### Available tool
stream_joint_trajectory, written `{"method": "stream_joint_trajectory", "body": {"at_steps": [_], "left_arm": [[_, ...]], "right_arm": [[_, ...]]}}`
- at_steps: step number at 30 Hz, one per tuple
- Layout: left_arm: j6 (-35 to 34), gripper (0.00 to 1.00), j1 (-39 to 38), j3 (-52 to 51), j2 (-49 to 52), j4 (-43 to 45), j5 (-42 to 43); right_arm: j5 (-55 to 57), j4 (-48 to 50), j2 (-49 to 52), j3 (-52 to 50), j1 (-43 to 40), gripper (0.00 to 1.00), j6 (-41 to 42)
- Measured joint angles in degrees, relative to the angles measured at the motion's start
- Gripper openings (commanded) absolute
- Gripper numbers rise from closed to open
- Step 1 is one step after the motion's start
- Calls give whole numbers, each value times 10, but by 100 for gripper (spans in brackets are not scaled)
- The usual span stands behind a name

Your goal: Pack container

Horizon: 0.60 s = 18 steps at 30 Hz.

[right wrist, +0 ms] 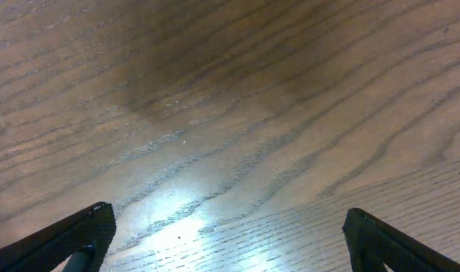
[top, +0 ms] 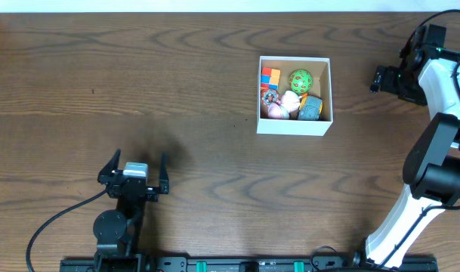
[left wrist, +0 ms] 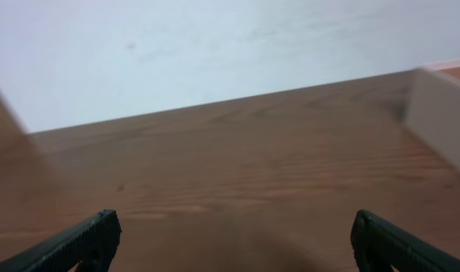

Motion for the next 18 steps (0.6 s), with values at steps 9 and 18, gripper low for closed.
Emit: {"method": "stream_joint_trajectory", "body": {"at_steps": [9, 18], "left_arm": [[10, 98, 0, 1, 0, -2, -19], [10, 98, 0, 1, 0, -2, -21]], "right_arm": [[0, 0, 0, 0, 0, 99, 0], [0, 0, 0, 0, 0, 99, 0]]}}
